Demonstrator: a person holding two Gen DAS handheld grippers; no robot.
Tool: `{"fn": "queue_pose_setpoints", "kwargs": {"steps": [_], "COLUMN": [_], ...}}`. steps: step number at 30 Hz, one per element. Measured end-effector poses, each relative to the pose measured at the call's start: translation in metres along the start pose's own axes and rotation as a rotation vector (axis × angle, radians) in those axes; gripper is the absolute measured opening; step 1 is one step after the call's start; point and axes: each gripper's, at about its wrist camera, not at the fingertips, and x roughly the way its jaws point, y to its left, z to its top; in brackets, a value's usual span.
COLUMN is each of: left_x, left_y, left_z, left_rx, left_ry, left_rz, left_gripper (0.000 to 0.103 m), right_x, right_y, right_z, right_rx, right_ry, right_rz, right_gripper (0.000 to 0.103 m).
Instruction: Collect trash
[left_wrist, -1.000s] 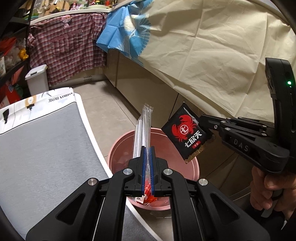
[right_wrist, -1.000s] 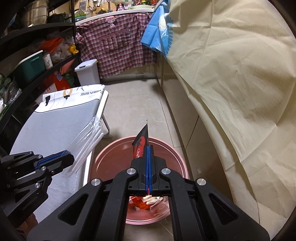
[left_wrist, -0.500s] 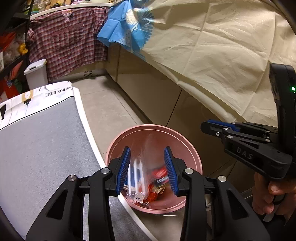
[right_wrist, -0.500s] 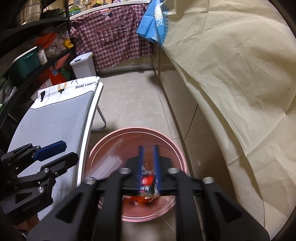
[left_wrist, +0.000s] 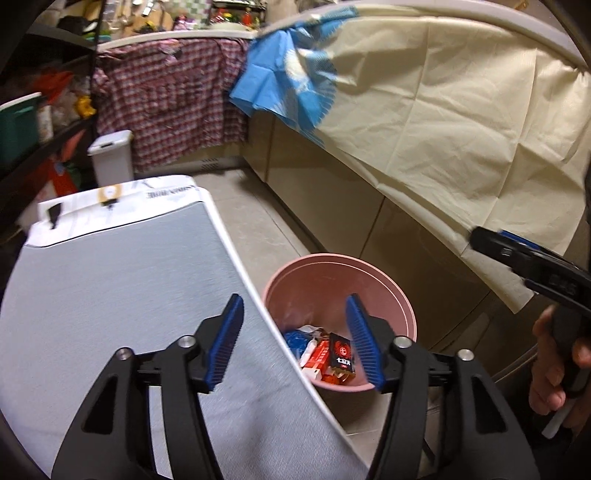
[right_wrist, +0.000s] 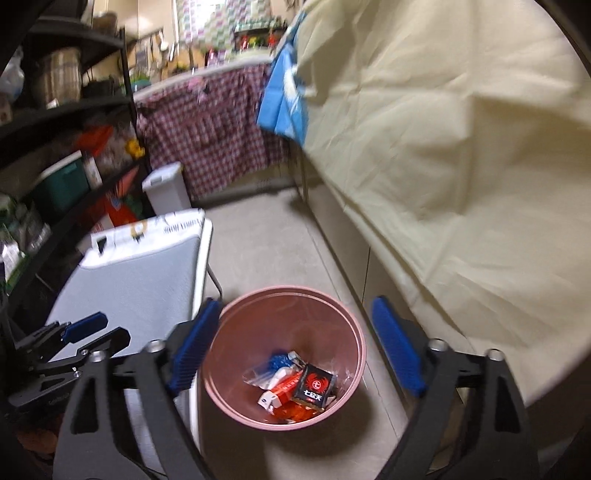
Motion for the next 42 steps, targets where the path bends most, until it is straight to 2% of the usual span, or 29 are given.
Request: {"fn": "queue_pose_setpoints", "kwargs": {"steps": [6,9,13,23,28,42], "left_x": [-0.04,-0.055,-0.072,-0.113,-0.112,-0.104], "left_y": [0.006,0.005,-0.007,-0.021,-0.024,-0.031], "left_z": [-0.011,-0.02,-0.034,-0.07,-0.073,-0.08], "left_rx": [-0.033,-0.059,-0.053,-0.074,-0.048,-0.035], "left_ry": [-0.042,-0.04,-0.035,-0.048,-0.054,-0.029], "left_rz": [0.052,0.084,0.13,0.168,0.18,0.157], "left_gripper": [0.071,0.072,0.072,0.072,0.072,0.072], "right_x": [-0.058,-0.084,-0.101,-0.119,-0.117,-0.111], "right_y": [0.006,0.007,0.006,0.016,0.023,0.025], "right_z": [-0.023,-0.039,-0.057,-0.087,-0.09,-0.091], "right_rx": [-0.002,-0.005,-0.017,-0.071,-0.108,-0.087], "right_ry": [-0.05,-0.073,-0.046,-0.023,-0.031,-0.013], "right_rz": [-0.049,-0.078,-0.082,-0.142,-0.165,-0.155], "right_gripper": [0.096,0.098,0.098,0.098,0.098,0.098]}}
